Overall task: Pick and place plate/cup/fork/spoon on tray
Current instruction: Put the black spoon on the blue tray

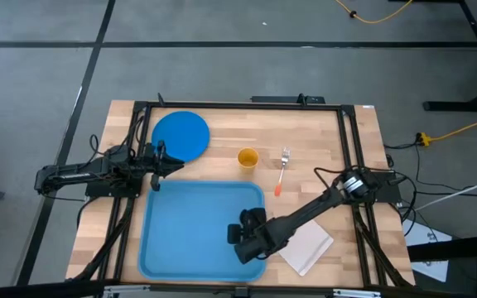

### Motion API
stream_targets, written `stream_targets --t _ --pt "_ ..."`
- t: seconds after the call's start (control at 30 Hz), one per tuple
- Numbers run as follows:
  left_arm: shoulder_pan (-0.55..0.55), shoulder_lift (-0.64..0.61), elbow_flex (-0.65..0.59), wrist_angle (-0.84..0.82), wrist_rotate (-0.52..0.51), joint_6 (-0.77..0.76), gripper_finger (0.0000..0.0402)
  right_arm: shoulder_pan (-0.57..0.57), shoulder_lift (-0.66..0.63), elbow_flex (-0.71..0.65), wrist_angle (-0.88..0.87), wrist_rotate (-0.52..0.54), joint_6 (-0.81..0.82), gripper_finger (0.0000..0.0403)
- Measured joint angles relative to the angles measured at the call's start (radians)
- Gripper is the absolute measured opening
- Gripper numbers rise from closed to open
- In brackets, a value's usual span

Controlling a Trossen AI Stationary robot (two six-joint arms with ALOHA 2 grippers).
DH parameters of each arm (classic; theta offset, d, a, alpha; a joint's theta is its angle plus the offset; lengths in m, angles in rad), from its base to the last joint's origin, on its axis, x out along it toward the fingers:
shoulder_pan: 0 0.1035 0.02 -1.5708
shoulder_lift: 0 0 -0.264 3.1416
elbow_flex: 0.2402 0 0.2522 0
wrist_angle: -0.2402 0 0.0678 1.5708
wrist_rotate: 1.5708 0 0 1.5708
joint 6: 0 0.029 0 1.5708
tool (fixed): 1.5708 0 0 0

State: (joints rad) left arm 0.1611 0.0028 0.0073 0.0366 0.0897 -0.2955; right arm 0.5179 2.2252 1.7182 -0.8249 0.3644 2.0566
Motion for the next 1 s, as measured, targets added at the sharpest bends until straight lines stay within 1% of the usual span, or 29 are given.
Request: stream_targets --t 0.1,0.27,0.5,0.67,0.87,1.0 --pt "0.000 0.000 0.000 -0.001 0.000 0.000 0.0059 -0.001 0.022 0.015 -0.061 -0.030 0.033 0.0006" --pt "0.000 0.000 0.000 0.000 0.000 0.000 0.0059 -0.001 0.029 0.017 -0.039 -0.022 0.032 0.0009" --pt "0.000 0.000 0.000 0.001 0.000 0.000 0.0059 -0.001 0.031 0.017 -0.047 -0.041 0.029 0.0043" --pt "0.000 0.000 0.000 0.001 0.000 0.000 0.0059 -0.001 0.031 0.017 -0.056 -0.042 0.026 0.0050" --pt "0.000 0.000 0.000 0.001 0.000 0.000 0.0059 -0.001 0.031 0.017 -0.061 -0.043 -0.006 0.0052" --pt "0.000 0.000 0.000 0.001 0.000 0.000 0.0059 -0.005 0.030 0.017 -0.087 -0.042 -0.068 0.0052"
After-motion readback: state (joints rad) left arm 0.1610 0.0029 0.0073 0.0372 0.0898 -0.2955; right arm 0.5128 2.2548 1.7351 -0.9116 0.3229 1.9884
